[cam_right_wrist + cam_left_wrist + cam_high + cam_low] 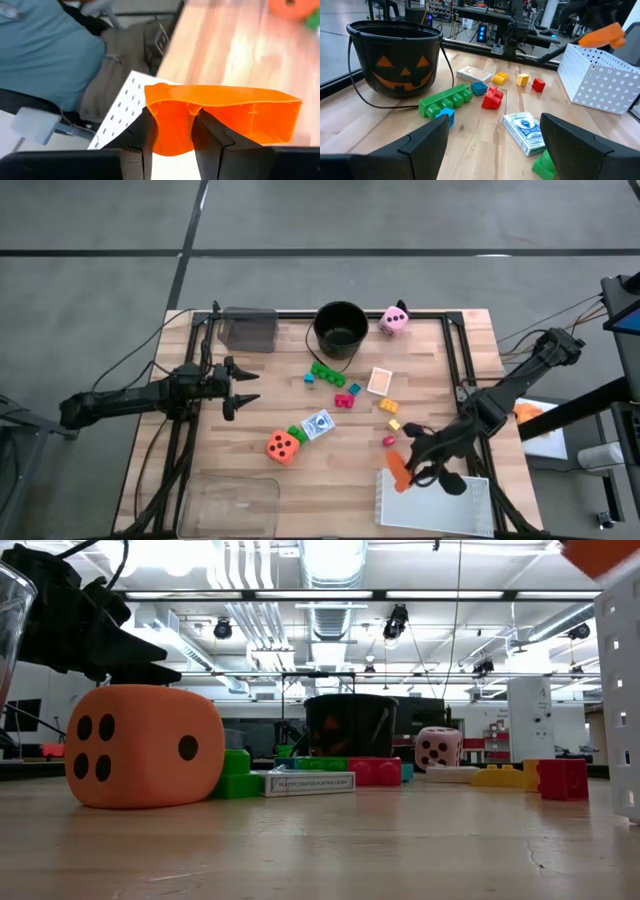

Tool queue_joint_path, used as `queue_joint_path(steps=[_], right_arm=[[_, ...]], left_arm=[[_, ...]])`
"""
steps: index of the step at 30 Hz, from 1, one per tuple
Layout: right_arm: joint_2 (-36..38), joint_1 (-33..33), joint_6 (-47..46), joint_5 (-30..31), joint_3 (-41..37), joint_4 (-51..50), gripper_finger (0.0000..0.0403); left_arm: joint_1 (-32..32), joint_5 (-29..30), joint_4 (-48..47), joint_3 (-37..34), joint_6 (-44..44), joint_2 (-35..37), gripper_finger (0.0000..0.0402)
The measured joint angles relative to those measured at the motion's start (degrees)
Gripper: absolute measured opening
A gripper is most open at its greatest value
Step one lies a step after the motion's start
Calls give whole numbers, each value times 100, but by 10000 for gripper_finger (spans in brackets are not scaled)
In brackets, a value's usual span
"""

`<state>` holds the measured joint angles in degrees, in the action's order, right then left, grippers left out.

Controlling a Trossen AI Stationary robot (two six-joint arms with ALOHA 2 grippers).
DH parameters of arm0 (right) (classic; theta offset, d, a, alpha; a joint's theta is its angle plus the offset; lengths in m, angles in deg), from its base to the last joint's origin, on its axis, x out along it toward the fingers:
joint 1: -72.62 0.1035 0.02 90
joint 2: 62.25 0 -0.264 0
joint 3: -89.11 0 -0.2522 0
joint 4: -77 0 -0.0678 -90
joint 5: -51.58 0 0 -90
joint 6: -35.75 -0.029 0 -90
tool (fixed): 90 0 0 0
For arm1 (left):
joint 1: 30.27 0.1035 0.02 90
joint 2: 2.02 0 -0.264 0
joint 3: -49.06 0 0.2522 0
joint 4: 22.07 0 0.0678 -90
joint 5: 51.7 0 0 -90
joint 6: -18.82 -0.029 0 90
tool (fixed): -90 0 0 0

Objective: Pick & Place Toys
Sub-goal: Put the orange game piece into the white bin

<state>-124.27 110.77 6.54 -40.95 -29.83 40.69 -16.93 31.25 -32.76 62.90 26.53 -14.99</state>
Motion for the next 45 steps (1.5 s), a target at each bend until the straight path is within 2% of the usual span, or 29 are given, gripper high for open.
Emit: queue_joint_path(steps=[14, 20, 25, 28, 32, 42, 45], right_arm=[[-701, 279, -1581, -57, 574, -1225, 95], [-1197, 463, -1614, -249, 1364, -1898, 93], [-1575, 592, -1539, -184, 2118, -2470, 93], [-1857, 701, -1536, -474, 2348, -2514, 93], [-2217, 800, -1532, -805, 2490, -2503, 92], [-2971, 791, -1540, -807, 2469, -3042, 91], [-3105, 786, -1602, -775, 2469, -3081, 113]], left_arm=[[2, 68, 3, 0, -331, 0, 314], [2, 68, 4, 0, -344, 0, 314], [2, 68, 3, 0, -342, 0, 314], [0, 68, 4, 0, -342, 0, 314], [2, 109, 2, 0, -342, 0, 314], [2, 111, 2, 0, -342, 0, 314], [2, 131, 2, 0, -342, 0, 314]])
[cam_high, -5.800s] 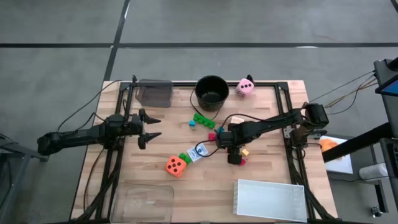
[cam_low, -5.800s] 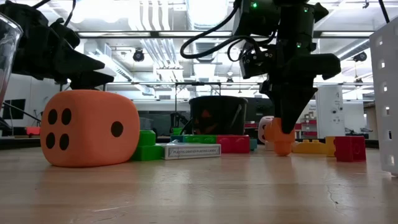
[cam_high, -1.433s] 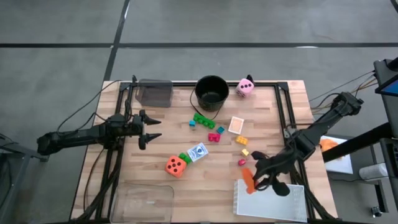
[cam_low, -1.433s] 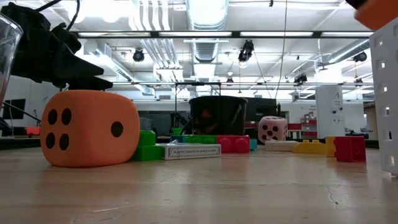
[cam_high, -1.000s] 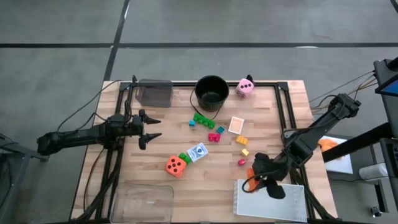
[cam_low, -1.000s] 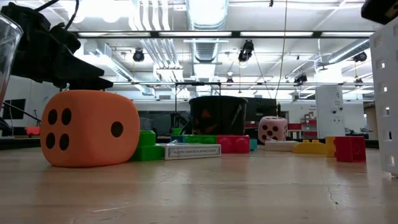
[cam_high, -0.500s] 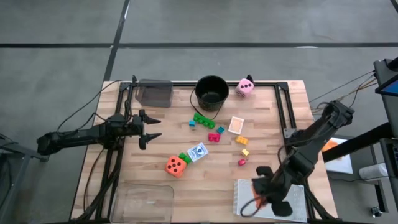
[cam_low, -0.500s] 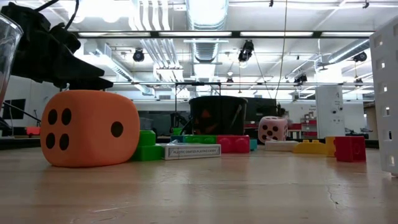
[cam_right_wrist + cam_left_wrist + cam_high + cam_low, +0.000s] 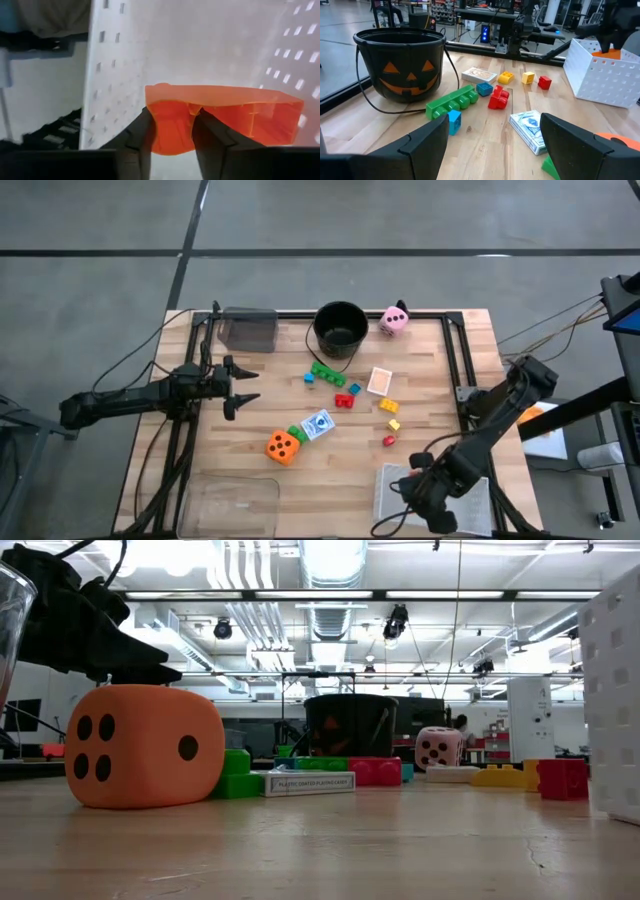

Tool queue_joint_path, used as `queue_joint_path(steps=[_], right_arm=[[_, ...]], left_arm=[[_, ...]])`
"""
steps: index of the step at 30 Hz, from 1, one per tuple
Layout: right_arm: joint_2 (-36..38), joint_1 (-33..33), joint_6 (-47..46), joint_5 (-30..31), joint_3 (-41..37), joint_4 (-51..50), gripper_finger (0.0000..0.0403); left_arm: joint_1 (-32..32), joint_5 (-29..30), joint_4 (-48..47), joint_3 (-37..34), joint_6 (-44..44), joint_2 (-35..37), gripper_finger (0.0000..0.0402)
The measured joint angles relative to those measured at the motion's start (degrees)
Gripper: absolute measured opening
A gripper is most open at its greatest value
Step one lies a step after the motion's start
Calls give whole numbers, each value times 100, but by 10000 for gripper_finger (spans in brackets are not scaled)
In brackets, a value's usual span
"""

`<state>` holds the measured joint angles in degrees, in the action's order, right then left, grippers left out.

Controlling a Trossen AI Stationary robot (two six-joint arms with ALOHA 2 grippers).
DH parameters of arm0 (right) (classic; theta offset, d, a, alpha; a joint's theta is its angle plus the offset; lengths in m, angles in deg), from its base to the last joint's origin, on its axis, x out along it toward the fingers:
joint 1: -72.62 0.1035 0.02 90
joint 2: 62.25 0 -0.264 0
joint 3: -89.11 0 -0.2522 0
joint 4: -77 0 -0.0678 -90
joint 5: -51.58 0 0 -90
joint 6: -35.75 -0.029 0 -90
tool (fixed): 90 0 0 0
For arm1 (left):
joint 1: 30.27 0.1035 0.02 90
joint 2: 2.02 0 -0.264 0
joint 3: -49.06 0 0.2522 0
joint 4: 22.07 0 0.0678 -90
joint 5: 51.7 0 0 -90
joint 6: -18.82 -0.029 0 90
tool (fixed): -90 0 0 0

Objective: Pick & Place Toys
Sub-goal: Put the orange game piece into the white bin, then put the top green game piece into the white bin

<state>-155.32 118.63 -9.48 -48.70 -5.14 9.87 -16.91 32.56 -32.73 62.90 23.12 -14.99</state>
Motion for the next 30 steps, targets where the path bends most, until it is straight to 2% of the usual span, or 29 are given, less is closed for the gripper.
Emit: queue_joint_path(steps=[6, 9, 14, 17, 21, 27, 30], right_arm=[[-140, -43, -320, 109, 0, -108, 218], [-81, -47, -518, 109, 0, -128, 254], [212, -47, -831, 118, 36, -138, 279], [374, -43, -854, 429, 187, -258, 281], [669, -36, -567, 1363, 347, -316, 282], [1180, -38, 50, 3878, 376, -627, 283], [1300, -121, 136, 4711, 374, -1076, 283]], left_arm=[[-1, 19, 1, 0, 0, 0, 314], [0, 20, 0, 0, 0, 0, 314], [-1, 20, 2, 0, 0, 0, 314], [0, 20, 2, 0, 0, 0, 314], [-1, 20, 1, 0, 0, 0, 314], [-2, 20, 3, 0, 2, 0, 314], [-1, 20, 4, 0, 4, 0, 314]])
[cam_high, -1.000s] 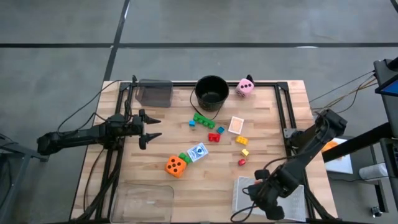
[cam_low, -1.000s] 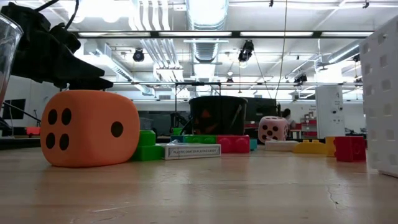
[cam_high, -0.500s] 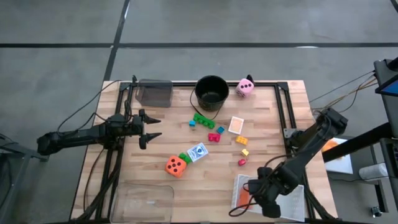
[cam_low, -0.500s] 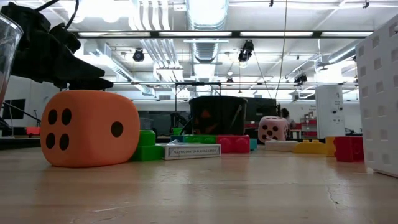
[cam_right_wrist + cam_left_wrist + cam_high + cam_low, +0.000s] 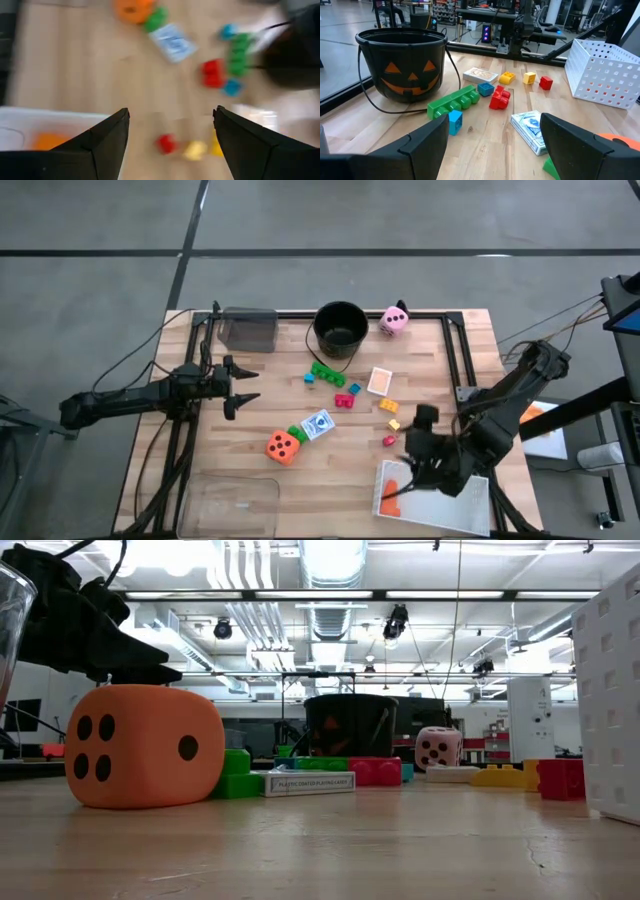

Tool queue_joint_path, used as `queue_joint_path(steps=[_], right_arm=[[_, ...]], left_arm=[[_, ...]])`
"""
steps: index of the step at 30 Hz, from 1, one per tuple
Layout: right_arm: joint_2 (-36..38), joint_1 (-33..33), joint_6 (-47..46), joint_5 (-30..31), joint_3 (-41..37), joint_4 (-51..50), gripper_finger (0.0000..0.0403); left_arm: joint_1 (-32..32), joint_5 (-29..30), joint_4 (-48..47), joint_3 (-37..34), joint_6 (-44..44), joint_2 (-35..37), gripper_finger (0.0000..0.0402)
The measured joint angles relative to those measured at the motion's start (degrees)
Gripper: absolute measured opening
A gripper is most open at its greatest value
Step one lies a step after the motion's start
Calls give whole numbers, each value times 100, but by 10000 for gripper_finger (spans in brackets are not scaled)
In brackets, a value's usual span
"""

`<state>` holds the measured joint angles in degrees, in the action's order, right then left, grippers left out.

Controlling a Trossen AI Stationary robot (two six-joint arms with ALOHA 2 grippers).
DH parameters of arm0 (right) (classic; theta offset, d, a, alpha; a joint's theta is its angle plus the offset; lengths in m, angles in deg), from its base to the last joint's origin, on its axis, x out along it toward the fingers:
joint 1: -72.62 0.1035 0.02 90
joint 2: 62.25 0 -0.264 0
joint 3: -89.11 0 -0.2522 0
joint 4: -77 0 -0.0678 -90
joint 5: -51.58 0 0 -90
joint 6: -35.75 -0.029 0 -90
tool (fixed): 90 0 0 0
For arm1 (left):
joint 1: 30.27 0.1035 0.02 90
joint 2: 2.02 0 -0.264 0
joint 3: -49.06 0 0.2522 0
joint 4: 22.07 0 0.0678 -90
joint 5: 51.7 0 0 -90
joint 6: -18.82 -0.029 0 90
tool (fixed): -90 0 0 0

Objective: Pick & Place Toys
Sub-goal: Put the top green game piece into the white bin

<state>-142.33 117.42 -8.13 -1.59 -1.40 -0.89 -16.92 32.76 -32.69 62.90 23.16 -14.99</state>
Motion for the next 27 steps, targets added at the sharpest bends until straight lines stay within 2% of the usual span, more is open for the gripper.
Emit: queue_joint_path(steps=[3, 11, 16, 20, 27], right_arm=[[61, -227, -55, 413, -15, -449, 283], [46, -1223, 831, 375, -472, -315, 283], [40, -1991, 2087, -151, -818, 802, 283], [-70, -2709, 3047, -1034, -1041, 1813, 283], [-668, -3979, 4087, -2209, -1060, 2580, 283]], left_arm=[[-1, 0, 0, 0, 12, 0, 314], [1, 0, -2, 0, 19, 0, 314], [-1, 0, -2, 0, 20, 0, 314], [-1, 0, -2, 0, 21, 1, 314], [1, 0, -4, 0, 39, 0, 314]])
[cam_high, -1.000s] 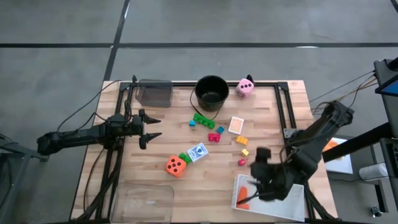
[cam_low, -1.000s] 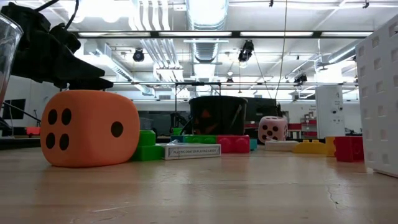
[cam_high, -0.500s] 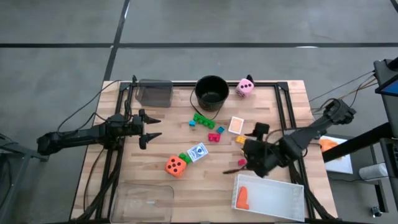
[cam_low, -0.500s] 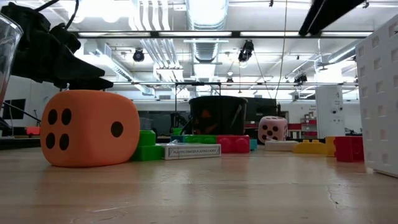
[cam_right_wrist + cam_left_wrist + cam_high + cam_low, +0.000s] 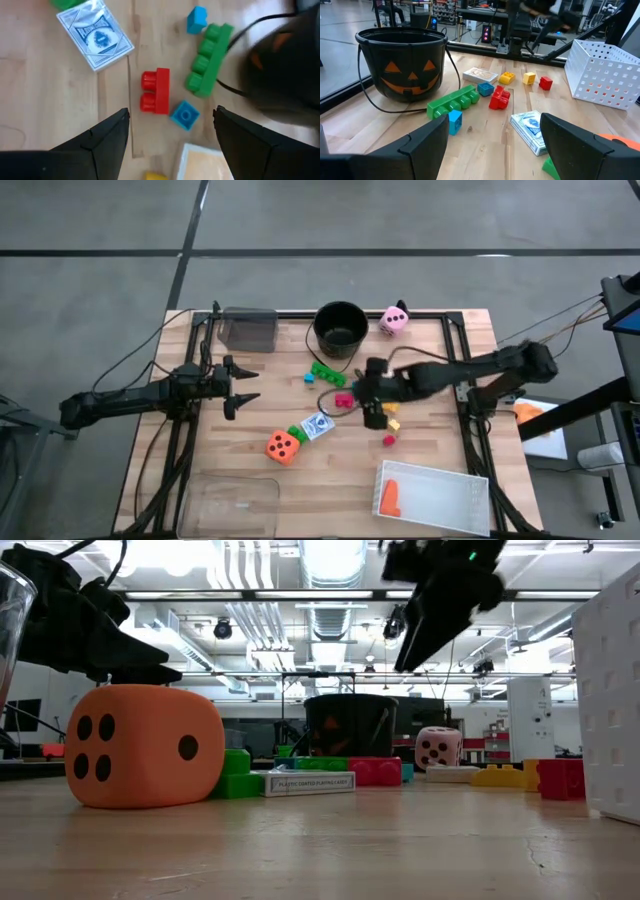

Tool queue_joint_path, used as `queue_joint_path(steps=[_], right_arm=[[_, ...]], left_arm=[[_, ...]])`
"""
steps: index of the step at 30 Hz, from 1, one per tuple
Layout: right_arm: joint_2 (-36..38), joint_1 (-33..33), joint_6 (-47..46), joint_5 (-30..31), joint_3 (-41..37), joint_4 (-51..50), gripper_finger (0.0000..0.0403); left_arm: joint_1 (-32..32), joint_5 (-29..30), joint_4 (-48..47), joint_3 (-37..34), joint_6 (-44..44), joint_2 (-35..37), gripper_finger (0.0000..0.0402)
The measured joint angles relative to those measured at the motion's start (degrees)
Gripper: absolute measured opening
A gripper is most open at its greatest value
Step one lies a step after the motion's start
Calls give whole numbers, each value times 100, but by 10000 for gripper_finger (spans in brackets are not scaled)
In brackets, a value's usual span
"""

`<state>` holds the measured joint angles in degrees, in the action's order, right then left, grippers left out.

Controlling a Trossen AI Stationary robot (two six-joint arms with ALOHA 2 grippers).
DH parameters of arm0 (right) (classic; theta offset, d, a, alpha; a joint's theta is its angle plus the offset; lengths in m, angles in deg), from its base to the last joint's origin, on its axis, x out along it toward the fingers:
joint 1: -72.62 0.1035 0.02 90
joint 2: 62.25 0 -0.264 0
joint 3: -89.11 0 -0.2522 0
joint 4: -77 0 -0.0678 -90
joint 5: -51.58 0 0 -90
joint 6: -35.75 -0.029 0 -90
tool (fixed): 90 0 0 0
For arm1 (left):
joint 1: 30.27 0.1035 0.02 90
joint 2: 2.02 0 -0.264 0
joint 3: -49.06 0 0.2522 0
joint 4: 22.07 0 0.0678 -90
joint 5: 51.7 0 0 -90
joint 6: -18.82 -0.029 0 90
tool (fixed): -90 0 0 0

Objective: Pick & Place Toys
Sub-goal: Put the top green game piece into the white bin

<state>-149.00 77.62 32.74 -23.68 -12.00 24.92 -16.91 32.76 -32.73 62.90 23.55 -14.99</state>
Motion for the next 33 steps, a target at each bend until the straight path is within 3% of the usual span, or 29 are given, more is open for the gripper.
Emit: queue_joint_path(steps=[3, 10, 20, 33], right_arm=[[-319, -416, 315, -514, 0, 230, 283], [-982, -1026, 783, -941, 191, 457, 283], [-2115, -1483, 799, -997, 1191, 478, 283], [-3396, -1768, 944, -1173, 2581, -416, 283]], left_arm=[[-1, 0, -7, 0, 0, 0, 314], [-1, 0, -18, 0, -4, 0, 314], [0, 0, -16, 0, -9, 0, 314], [-1, 0, -47, 0, -28, 0, 314]])
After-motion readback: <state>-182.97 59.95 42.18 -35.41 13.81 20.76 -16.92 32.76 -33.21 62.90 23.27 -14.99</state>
